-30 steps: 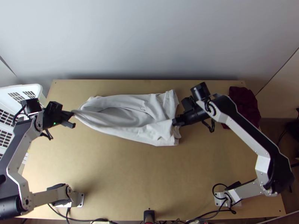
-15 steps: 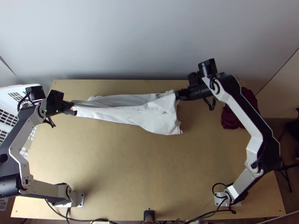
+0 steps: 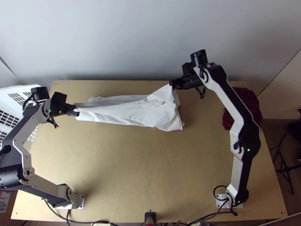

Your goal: Fold the t-shirt

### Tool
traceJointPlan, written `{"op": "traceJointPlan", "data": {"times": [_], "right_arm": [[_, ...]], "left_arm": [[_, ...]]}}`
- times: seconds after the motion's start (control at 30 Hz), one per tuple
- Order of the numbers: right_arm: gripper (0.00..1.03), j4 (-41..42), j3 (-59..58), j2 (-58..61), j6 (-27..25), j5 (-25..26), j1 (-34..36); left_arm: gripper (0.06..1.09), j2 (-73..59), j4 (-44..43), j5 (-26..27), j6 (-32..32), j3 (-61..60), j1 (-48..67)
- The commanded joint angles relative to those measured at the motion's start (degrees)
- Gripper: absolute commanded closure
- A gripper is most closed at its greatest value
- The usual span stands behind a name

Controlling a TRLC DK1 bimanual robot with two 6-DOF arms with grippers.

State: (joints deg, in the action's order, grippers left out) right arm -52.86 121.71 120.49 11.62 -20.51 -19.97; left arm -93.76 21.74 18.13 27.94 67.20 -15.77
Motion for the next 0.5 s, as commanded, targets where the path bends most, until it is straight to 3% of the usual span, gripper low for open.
{"op": "traceJointPlan", "data": {"times": [0.0, 0.2, 0.47], "right_arm": [[1.0, 0.1, 5.6, 7.6, -1.2, 1.4, 1.2], [1.0, 0.4, 5.5, 11.6, -0.6, 2.0, 2.6], [1.0, 3.0, 4.9, 14.9, -0.3, 3.0, 2.7]], "left_arm": [[1.05, -3.5, -1.8, -0.9, 0.0, 0.4, -0.5], [1.05, -6.0, -3.1, -0.8, -2.4, 2.2, -0.6], [1.04, -12.1, -7.1, -0.8, -10.3, 3.7, 0.6]]}}
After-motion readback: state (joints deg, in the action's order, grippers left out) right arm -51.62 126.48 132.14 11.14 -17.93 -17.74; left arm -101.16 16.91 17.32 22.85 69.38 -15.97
